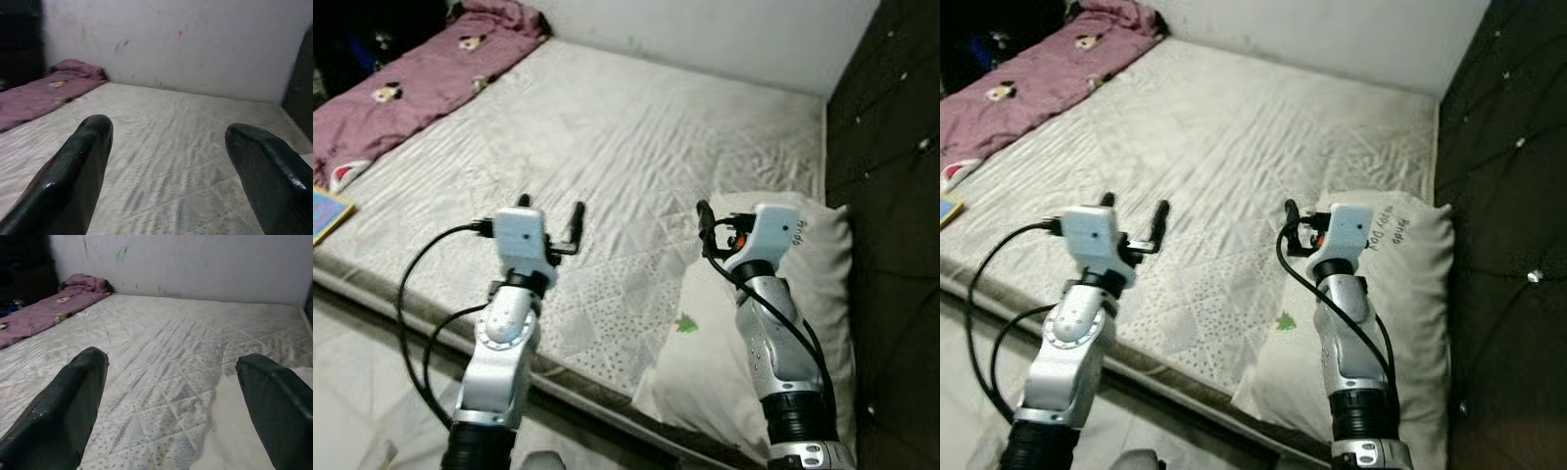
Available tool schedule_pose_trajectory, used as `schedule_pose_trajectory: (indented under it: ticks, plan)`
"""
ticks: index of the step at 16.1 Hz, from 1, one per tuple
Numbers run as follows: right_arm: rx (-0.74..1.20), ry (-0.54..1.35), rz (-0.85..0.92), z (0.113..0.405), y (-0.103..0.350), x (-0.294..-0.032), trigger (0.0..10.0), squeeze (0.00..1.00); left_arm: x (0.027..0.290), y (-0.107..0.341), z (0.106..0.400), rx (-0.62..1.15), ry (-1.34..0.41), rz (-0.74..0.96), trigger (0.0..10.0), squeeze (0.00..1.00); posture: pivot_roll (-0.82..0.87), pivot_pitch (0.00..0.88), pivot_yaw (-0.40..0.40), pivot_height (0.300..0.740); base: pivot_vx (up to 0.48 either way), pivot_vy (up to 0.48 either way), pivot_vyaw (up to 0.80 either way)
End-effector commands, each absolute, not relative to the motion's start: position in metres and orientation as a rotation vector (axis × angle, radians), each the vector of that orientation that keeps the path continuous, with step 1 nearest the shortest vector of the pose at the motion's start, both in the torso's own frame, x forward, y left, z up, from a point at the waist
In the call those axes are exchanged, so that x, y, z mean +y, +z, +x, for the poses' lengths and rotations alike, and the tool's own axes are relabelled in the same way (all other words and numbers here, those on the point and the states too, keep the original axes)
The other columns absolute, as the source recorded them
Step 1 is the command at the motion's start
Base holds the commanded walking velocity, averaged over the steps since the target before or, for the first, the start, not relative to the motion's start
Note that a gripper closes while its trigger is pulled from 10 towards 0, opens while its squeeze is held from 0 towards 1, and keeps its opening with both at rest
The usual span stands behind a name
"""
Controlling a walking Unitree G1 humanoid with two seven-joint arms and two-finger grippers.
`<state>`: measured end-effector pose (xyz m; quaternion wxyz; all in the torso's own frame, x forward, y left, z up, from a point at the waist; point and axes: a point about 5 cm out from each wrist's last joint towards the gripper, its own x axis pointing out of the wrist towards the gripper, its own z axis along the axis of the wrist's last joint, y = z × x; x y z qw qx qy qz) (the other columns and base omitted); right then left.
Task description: Clean up the room
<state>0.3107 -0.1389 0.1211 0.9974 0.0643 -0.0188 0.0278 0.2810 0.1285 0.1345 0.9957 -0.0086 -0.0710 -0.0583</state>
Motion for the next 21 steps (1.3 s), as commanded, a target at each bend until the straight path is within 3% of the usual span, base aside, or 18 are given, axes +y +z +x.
schedule_pose_trajectory:
  ticks: [1, 6, 12, 21]
  plan:
    - [-0.053, 0.073, 0.118, 0.311, 0.127, -0.134, 10.0, 0.00, 0.133, 0.139, 0.280, -0.159, -0.091, -0.004, 10.0, 0.00, 0.03, 0.000, -0.007, 0.740, 0.000, 0.000, 0.00]
    - [-0.019, 0.060, 0.101, 0.308, 0.118, -0.135, 10.0, 0.00, 0.136, 0.134, 0.281, -0.103, -0.048, 0.013, 10.0, 0.00, 0.03, 0.000, -0.013, 0.740, 0.000, 0.000, -0.10]
    - [0.000, 0.058, 0.104, 0.309, 0.117, -0.136, 10.0, 0.00, 0.133, 0.141, 0.280, -0.146, -0.136, -0.078, 10.0, 0.00, 0.03, 0.000, -0.022, 0.740, 0.000, 0.000, -0.80]
    - [0.002, 0.060, 0.102, 0.307, 0.117, -0.135, 10.0, 0.00, 0.130, 0.138, 0.282, -0.112, -0.135, -0.058, 10.0, 0.00, 0.03, 0.000, -0.022, 0.740, 0.000, 0.000, -0.61]
